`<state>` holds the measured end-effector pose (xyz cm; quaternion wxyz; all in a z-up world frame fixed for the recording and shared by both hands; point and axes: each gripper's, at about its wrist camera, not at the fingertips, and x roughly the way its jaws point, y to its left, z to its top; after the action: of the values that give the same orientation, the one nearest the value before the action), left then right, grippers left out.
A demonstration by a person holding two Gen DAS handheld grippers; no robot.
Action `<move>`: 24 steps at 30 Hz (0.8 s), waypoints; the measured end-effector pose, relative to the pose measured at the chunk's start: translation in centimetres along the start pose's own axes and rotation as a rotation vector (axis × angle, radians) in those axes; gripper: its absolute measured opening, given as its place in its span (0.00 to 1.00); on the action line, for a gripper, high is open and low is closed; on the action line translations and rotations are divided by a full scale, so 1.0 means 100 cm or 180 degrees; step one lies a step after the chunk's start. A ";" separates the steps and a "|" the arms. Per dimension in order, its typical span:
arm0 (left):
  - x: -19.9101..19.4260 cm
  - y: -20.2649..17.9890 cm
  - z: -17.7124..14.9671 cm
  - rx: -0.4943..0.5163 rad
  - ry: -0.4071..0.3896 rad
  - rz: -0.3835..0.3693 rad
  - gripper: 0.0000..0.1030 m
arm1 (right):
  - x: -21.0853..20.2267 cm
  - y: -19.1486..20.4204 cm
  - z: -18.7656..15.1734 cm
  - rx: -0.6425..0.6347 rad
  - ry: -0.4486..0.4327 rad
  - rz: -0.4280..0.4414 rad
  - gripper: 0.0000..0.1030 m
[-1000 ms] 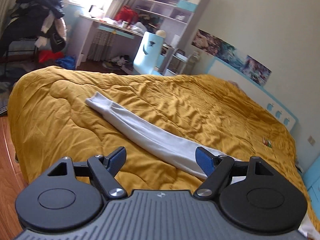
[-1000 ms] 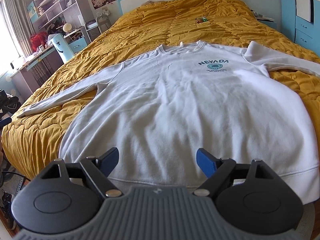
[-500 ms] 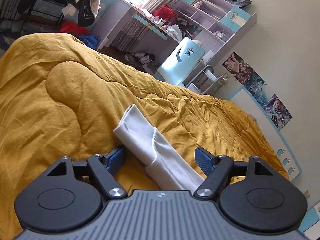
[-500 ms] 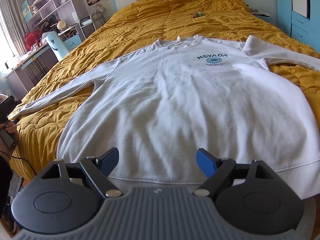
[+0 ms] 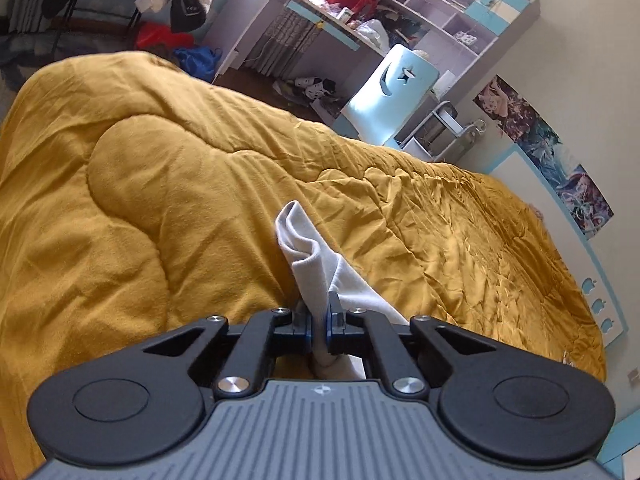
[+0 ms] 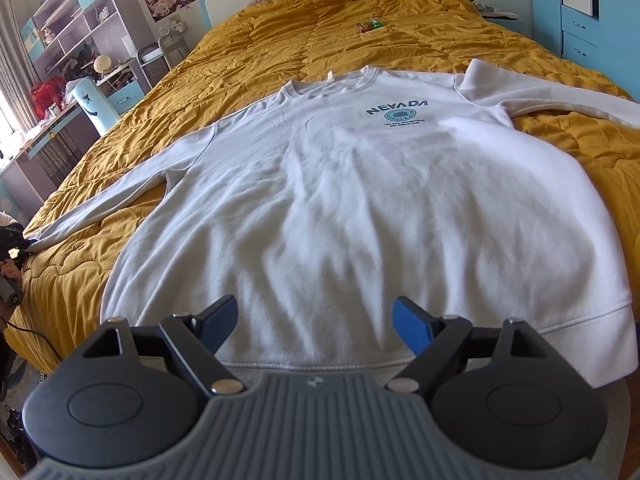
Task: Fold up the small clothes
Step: 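Carry the held sleeve across the shirt front toward the collar, then open the left tool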
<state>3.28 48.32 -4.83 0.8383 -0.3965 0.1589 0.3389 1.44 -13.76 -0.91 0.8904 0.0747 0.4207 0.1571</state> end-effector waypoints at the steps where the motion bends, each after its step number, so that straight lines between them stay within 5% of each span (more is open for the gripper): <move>1: -0.002 -0.012 0.002 0.0144 -0.0019 -0.0057 0.05 | 0.000 -0.003 0.001 -0.0006 -0.0034 -0.0005 0.78; 13: -0.068 -0.194 -0.014 0.0840 -0.0388 -0.1009 0.05 | 0.001 -0.052 0.021 -0.0026 -0.0401 -0.0208 0.78; 20: -0.085 -0.305 -0.093 0.1012 -0.0164 -0.1577 0.05 | 0.000 -0.092 0.031 0.0165 -0.0500 -0.0318 0.78; 24: -0.088 -0.360 -0.154 0.1188 0.0038 -0.1726 0.05 | 0.003 -0.114 0.040 -0.0182 -0.0615 -0.0360 0.78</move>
<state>21.98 16.13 10.15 0.9552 -0.2659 0.1117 0.0661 7.15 -24.32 -1.65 0.9360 0.0401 0.3318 0.1105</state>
